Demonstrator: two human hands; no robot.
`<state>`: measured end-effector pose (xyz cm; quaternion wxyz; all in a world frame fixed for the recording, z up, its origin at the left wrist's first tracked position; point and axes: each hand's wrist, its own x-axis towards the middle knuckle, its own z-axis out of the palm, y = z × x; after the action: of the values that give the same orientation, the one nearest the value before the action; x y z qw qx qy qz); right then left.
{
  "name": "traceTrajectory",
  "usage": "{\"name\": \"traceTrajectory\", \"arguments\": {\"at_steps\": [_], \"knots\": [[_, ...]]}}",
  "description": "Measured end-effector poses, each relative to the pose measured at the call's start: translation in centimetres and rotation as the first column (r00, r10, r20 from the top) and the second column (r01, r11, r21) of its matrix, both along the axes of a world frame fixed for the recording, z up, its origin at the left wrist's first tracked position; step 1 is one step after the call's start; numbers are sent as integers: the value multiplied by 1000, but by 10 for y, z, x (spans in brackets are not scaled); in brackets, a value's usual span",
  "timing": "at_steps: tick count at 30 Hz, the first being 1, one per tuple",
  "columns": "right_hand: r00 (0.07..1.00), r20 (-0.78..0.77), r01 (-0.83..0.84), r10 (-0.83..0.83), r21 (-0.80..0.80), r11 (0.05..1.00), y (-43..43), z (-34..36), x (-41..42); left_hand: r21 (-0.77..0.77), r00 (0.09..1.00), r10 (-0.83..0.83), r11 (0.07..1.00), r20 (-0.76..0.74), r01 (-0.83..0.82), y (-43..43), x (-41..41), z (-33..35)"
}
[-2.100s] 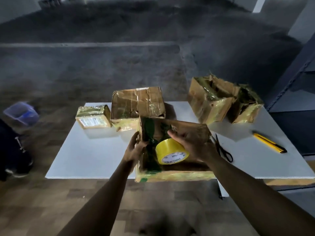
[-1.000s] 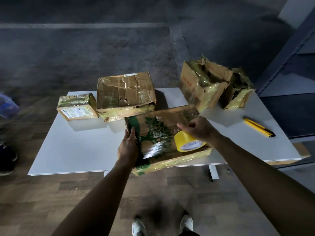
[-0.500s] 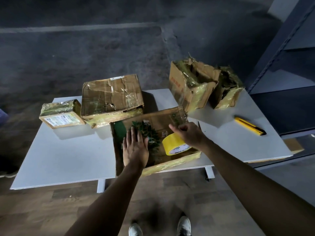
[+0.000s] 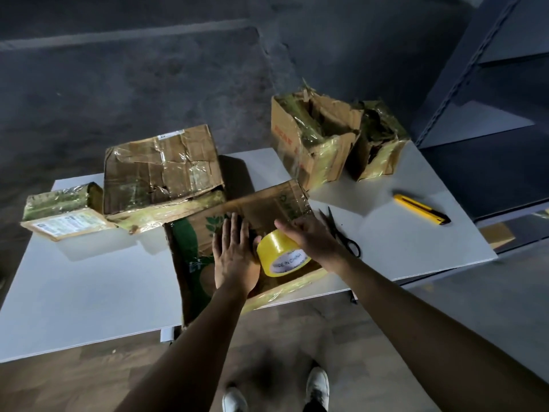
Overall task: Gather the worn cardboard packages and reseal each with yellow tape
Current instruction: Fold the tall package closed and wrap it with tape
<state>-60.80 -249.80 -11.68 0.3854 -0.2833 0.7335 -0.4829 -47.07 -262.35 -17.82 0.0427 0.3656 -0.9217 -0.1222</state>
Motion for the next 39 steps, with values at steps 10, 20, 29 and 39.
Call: {"name": "traceTrajectory", "arguments": {"at_steps": [10, 20, 29, 39], "knots": [[945, -318, -26, 72, 147, 989, 5, 13, -41, 38, 997, 72, 997, -2, -72, 11, -16, 11], [967, -253, 25, 1, 101, 995, 29, 10, -31, 0, 986, -71, 997, 152, 71, 31, -40, 6], [914, -253, 339, -317, 48, 940, 23, 30, -20, 119, 977, -213, 971, 30, 208, -8, -51, 40], [730, -363, 654, -578, 126, 746, 47, 16, -25, 226, 780, -552, 753, -294, 618, 5, -73, 109]]}}
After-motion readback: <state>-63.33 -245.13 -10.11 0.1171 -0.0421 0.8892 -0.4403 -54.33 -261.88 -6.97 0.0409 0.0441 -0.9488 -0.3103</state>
